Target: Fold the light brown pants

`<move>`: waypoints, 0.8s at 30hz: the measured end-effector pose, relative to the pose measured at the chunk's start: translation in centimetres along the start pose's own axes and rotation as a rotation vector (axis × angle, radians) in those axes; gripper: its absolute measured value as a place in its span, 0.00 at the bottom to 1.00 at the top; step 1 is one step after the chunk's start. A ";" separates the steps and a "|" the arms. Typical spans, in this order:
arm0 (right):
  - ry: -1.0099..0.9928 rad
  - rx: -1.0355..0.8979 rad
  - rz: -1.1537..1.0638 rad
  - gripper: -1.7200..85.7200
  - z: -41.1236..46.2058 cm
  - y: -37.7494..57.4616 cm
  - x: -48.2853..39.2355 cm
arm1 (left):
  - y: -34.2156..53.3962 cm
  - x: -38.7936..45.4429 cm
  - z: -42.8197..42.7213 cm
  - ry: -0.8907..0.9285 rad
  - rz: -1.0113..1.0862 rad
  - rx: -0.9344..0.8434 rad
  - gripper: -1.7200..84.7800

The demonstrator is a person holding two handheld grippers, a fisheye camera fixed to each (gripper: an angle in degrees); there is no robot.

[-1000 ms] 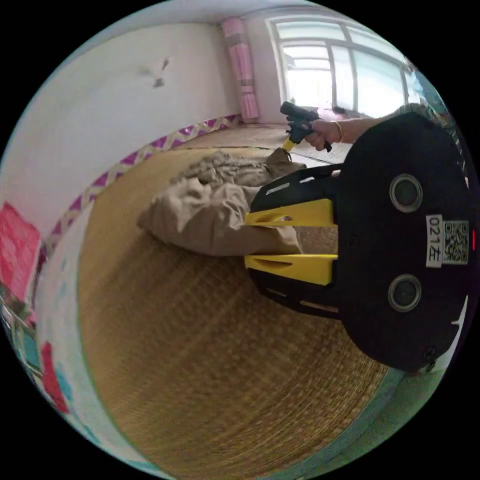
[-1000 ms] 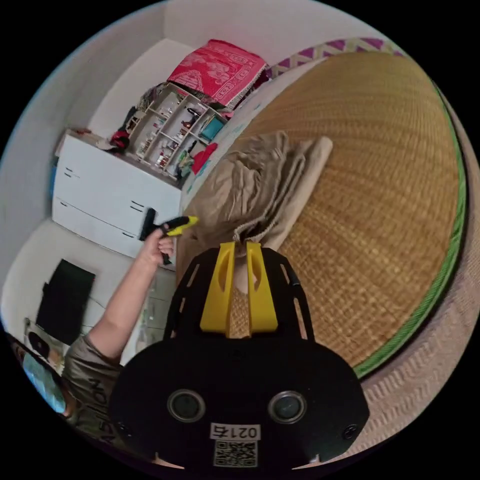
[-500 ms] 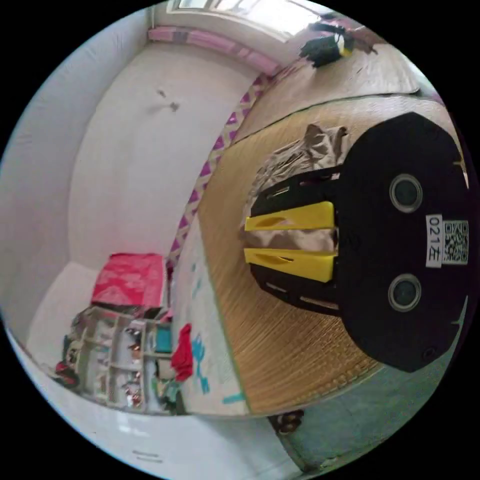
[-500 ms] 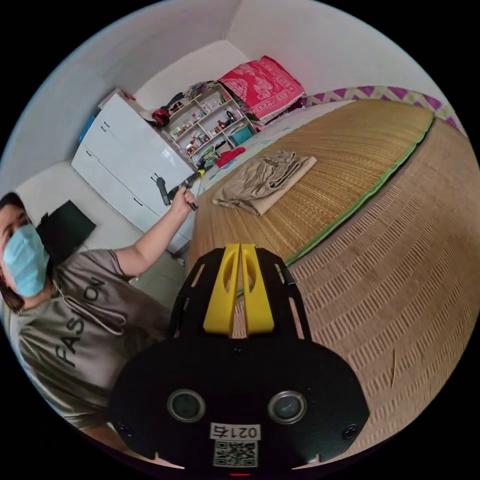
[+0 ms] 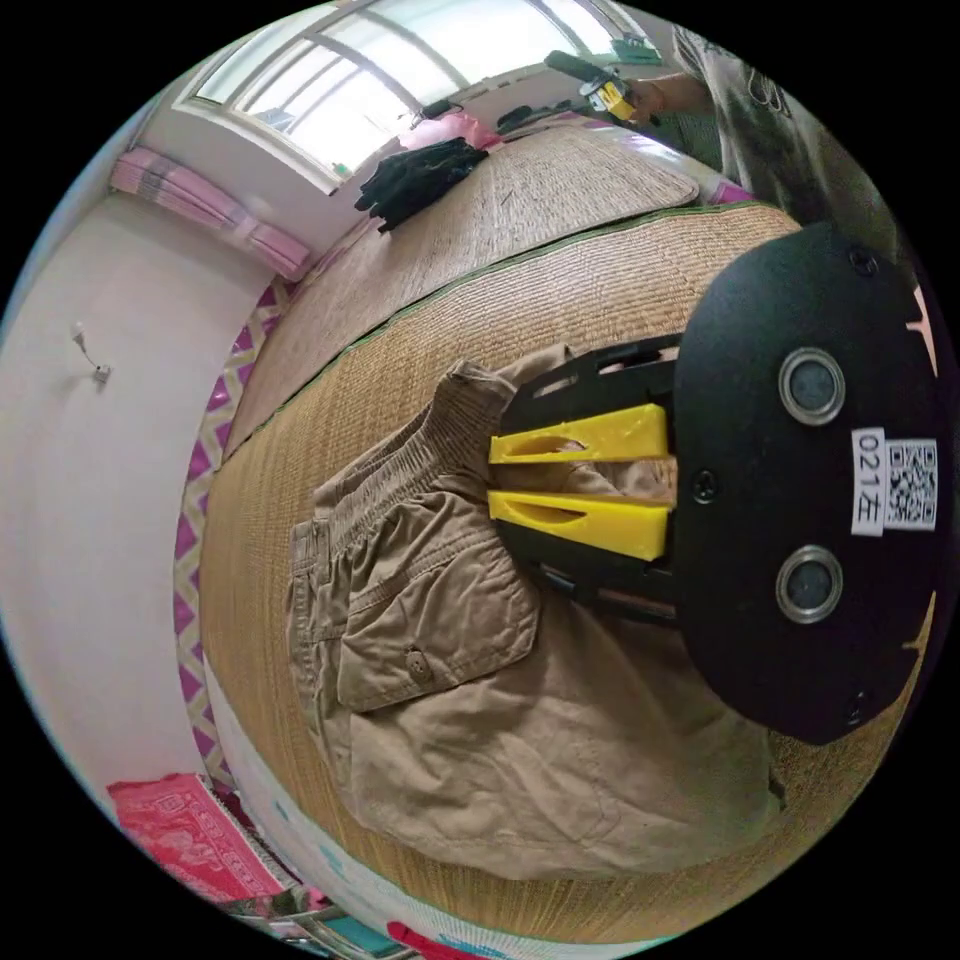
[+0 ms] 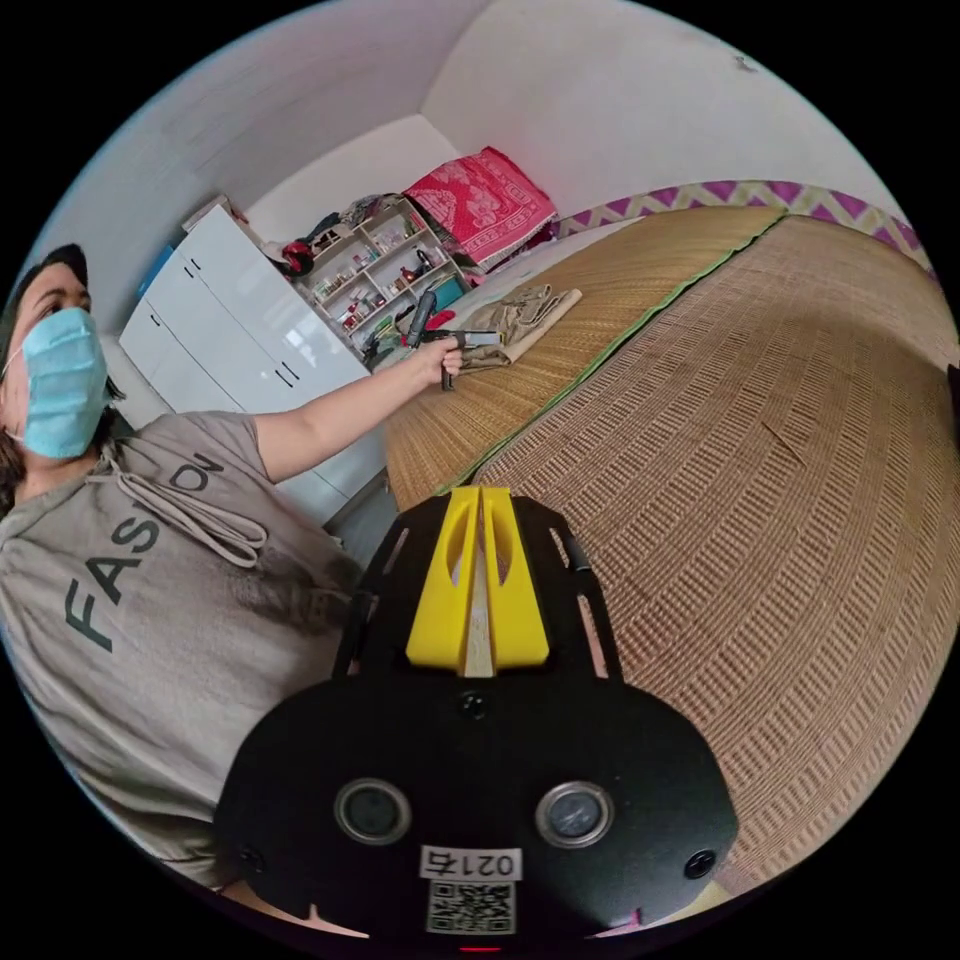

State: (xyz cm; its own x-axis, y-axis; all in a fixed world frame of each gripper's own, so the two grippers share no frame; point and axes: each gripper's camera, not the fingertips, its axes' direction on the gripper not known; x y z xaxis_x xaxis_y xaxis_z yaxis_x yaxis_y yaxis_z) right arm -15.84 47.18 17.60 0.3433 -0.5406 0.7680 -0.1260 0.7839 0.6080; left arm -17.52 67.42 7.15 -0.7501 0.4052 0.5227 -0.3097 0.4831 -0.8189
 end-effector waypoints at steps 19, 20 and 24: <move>1.042 0.233 -0.034 0.11 -20.2 -6.8 4.5 | -4.7 -0.1 -13.0 0.066 -0.096 0.453 0.01; 1.083 0.227 -0.028 0.12 -22.0 -8.4 7.0 | -4.1 2.6 -13.9 0.135 -0.057 0.457 0.01; 1.253 0.130 -0.145 0.14 -24.7 -15.2 14.2 | -2.2 11.8 -15.4 0.285 0.029 0.438 0.01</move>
State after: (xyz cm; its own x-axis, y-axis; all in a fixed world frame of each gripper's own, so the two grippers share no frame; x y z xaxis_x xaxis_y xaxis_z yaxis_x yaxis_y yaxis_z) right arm 13.90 35.19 14.31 0.9952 0.0961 0.0202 -0.0795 0.6677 0.7402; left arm -16.72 83.06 18.77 -0.5925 0.6381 0.4917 -0.5521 0.1229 -0.8247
